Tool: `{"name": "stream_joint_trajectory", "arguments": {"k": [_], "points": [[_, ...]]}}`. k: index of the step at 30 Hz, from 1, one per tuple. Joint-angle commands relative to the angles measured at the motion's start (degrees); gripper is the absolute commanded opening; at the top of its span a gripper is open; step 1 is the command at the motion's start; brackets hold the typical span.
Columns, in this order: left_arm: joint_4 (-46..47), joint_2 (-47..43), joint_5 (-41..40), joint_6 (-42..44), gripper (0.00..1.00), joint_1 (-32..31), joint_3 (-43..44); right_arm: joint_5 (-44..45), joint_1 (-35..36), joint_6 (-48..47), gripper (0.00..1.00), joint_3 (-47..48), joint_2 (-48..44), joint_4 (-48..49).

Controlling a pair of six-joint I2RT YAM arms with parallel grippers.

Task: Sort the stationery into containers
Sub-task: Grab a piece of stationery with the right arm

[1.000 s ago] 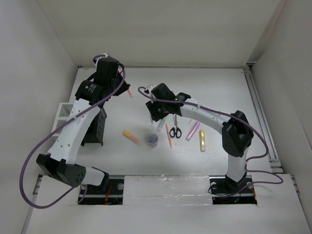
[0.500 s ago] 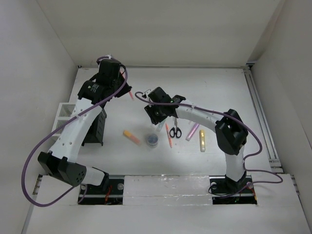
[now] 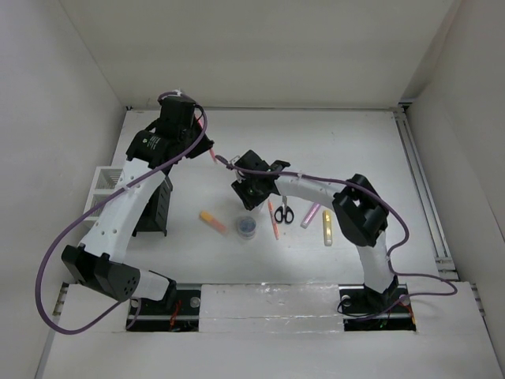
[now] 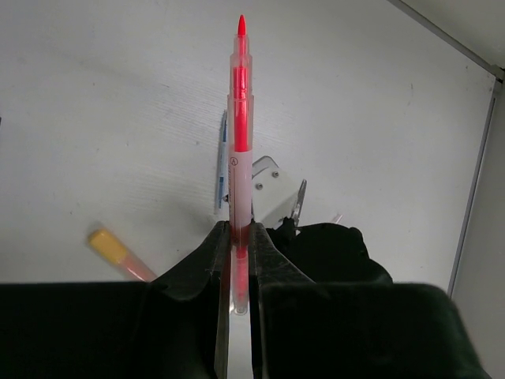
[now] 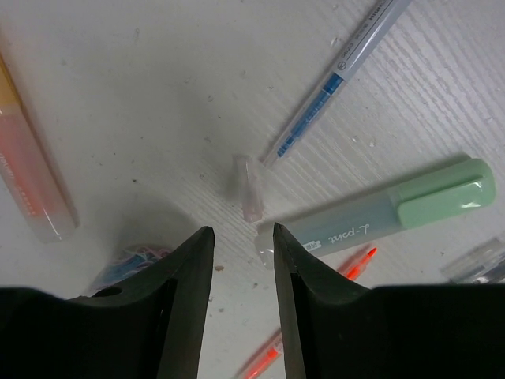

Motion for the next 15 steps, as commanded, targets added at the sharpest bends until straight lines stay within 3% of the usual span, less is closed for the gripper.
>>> {"name": "stream_joint_trajectory", "arguments": {"k": [1,15], "points": [[1.21,-0.27,2.24,0.24,0.00,-0.02,-0.08,-1.31,0.66,-0.75,0.42,0.78,0.81,2.65],[1.74,-0.27,4.44,0.77,0.00,-0.02,-1.30,-1.23,1.19,-0.75,0.43,0.16,3.62,4.59]]}}
